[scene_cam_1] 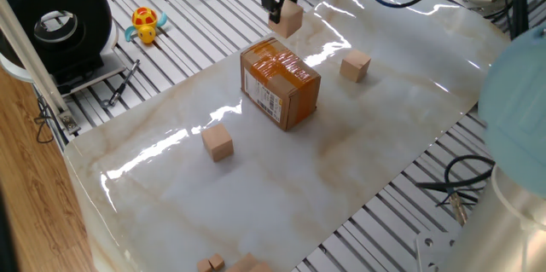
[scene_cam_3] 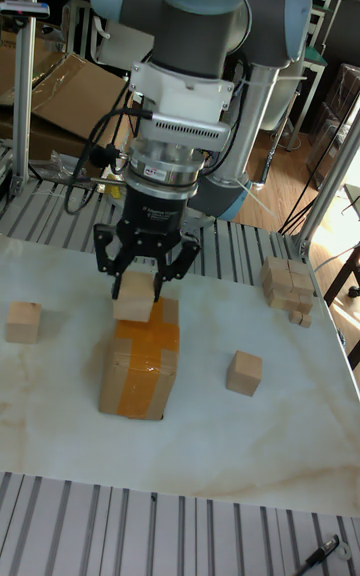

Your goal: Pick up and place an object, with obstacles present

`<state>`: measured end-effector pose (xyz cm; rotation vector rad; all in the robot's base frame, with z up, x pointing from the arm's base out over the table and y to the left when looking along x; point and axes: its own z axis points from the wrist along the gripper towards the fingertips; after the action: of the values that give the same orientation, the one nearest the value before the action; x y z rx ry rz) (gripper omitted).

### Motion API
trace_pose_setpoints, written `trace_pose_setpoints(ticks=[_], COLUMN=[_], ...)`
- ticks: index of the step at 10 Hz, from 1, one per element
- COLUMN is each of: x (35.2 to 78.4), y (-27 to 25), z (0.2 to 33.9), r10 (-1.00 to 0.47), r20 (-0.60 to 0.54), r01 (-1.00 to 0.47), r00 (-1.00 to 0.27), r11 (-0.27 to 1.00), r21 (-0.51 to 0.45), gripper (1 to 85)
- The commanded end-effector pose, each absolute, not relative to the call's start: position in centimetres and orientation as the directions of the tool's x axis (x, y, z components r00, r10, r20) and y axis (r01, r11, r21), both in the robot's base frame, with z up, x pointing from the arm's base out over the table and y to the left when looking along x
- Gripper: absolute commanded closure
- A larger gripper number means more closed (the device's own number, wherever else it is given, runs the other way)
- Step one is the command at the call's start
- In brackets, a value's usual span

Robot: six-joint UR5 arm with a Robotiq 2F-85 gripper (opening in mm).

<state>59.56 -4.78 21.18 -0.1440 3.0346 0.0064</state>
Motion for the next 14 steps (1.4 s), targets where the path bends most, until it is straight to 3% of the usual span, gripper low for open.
trace_pose_setpoints(ticks=[1,5,8,13,14], x=[57.3,61.4,62.8,61.5,60.1], y=[-2.5,-7.9,-12.0,-11.5,-10.6], z=[24.1,19.9,18.7,18.5,20.3], r10=[0.002,-0.149,-0.221,-0.068,-0.066], r20=[-0.078,-0.123,-0.130,-0.075,-0.074], r01=[0.000,-0.157,-0.228,-0.075,-0.073], r00=[-0.997,-0.981,-0.967,-0.995,-0.995], r11=[1.000,0.986,0.973,0.993,0.992], r21=[0.024,0.057,0.042,0.089,0.101], gripper=[84.3,84.3,84.3,84.3,84.3])
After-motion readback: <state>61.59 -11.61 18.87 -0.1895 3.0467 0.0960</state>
